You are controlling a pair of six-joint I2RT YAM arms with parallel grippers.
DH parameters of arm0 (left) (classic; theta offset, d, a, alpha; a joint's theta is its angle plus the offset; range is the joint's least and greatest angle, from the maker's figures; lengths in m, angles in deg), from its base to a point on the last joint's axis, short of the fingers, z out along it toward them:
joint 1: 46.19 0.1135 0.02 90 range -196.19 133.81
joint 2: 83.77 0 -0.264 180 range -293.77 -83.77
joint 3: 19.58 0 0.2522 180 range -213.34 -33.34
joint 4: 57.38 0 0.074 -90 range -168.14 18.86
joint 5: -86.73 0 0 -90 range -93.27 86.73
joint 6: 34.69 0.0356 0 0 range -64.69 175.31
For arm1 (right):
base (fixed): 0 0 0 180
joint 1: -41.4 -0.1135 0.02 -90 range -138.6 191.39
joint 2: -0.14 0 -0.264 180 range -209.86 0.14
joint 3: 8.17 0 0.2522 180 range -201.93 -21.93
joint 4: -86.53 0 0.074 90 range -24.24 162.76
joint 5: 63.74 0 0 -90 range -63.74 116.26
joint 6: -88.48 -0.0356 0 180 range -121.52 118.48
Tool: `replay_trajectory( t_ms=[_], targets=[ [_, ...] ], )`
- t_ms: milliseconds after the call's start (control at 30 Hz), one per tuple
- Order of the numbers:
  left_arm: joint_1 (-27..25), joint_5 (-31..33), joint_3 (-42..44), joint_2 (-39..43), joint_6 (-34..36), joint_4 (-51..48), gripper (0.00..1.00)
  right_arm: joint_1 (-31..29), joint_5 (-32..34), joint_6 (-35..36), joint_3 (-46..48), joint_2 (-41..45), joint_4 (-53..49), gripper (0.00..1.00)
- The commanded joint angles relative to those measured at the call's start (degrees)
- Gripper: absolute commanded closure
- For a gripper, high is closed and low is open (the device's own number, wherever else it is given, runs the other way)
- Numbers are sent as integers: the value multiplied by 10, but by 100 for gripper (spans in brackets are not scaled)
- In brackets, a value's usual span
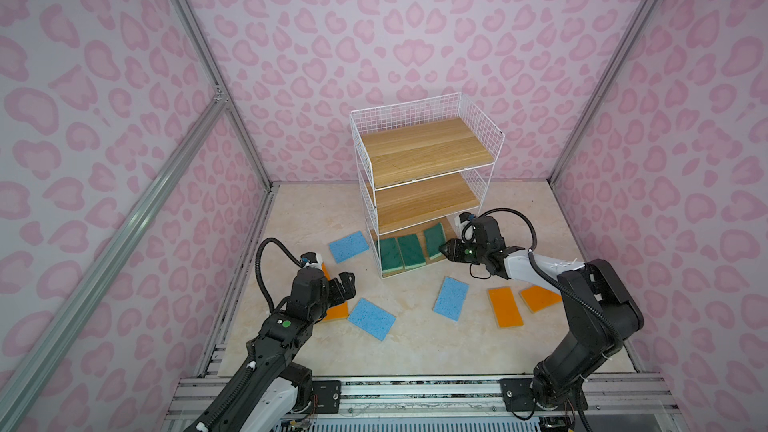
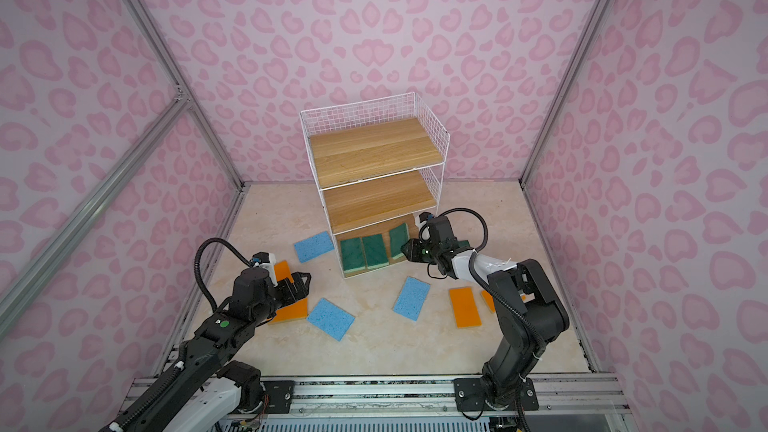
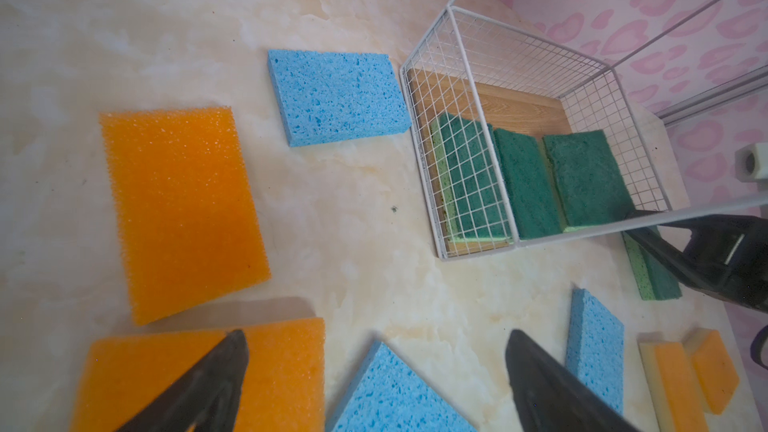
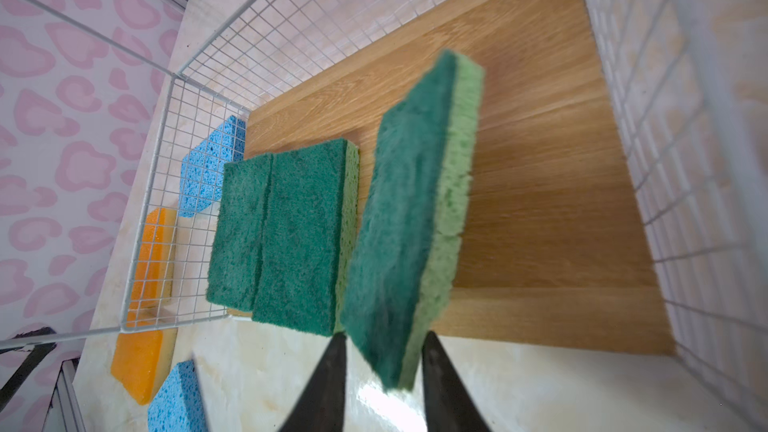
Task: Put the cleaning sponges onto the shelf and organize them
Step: 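Lower the green sponge onto the bottom shelf and open the right gripper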
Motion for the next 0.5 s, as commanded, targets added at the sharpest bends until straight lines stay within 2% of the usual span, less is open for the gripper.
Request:
replay_trajectory(
  t_ms=[0, 67, 133, 333, 467],
  targets=[
    [0, 5, 2, -2, 2, 30, 2, -1, 11, 6, -1, -5, 7, 47],
    [0, 5, 2, -5, 0, 32, 2, -1, 16, 2, 5, -1, 10, 38],
    [0, 5, 1, -6, -3, 33, 2, 0, 20, -4, 12, 4, 13, 34],
    [1, 26, 5, -3, -9, 39, 2, -11, 45, -54, 44, 24, 30, 31],
    [0, 33, 16, 0, -20, 51, 2, -20, 62, -130, 95, 37, 100, 28]
  ],
)
